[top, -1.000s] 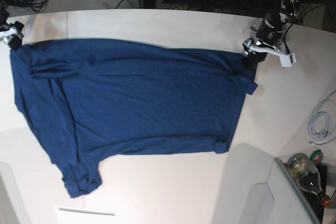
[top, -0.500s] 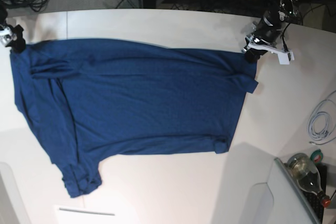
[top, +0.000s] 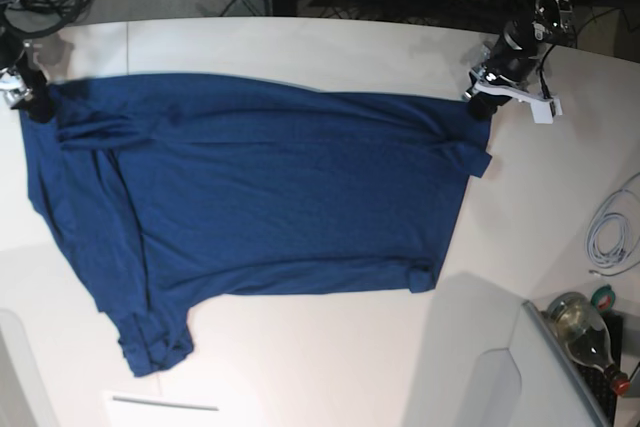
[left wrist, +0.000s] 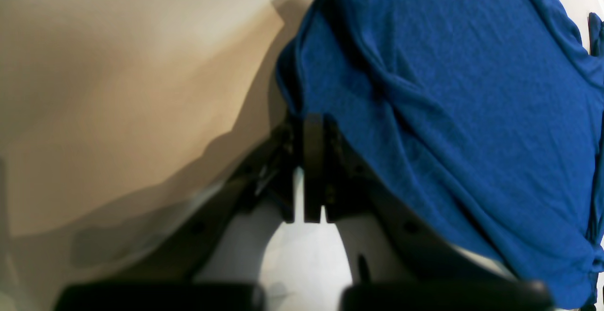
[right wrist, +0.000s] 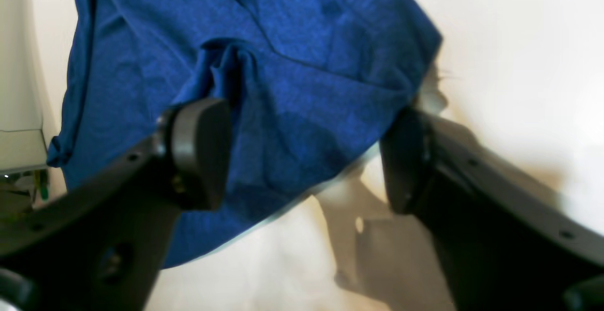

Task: Layout the t-shirt on the table in an organized manner, then fold the t-shirt properly
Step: 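Pull both held corners apart to smooth the shirt flat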

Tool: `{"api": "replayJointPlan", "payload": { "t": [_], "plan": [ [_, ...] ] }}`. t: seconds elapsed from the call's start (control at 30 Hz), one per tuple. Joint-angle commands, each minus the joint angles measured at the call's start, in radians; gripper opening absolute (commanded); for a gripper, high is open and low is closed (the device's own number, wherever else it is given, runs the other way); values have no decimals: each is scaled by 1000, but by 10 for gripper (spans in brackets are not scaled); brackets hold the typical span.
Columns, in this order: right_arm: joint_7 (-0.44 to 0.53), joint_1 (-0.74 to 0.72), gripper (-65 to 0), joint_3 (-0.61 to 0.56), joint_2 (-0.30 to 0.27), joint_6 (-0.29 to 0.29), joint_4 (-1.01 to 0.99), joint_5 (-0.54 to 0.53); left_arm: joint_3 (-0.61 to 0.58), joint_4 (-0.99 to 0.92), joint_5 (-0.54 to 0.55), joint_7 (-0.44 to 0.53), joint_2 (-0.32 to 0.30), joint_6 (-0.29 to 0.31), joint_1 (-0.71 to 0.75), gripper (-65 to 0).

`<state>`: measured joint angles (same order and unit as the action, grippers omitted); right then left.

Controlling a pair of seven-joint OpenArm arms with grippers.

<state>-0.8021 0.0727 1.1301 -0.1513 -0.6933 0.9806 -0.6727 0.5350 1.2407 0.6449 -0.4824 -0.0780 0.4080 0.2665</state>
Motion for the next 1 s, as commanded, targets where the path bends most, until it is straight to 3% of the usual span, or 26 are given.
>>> {"api": "replayJointPlan", "payload": {
  "t": [0.0,0.07,0.2,0.23,0.37,0.5,0.63,0.8,0.97],
  "plan": [
    [-9,-4,-257,0,-14,-5,8,6,4,14,14,15,-10,7,0,-650],
    [-6,-4,-321,0,-15,-5,8,6,4,14,14,15,-10,7,0,-650],
    [-24,-14,-618,-20,-58,-5,8,6,1,24,14,1,-10,7,-3,-650],
    [-38,-24,-650,-40,-61,-5,10,6,3,30,14,-23,-10,7,-6,-650],
    [-144,-73,-642,-61,-123,-5,16,3,18,113,14,-141,-12,6,-36,-650],
    [-248,-139,-648,-60,-169,111,16,-2,72,244,14,-240,-12,-53,-46,-650],
    [-320,-181,-648,-60,-196,126,42,-2,81,373,16,-307,-12,-79,-34,-650],
    [-374,-149,-648,-60,-167,148,145,6,81,377,16,-335,-9,-79,21,-650],
    [-299,-75,-650,-68,-123,151,139,5,81,316,16,-333,-3,-74,76,-650]
  ]
}}
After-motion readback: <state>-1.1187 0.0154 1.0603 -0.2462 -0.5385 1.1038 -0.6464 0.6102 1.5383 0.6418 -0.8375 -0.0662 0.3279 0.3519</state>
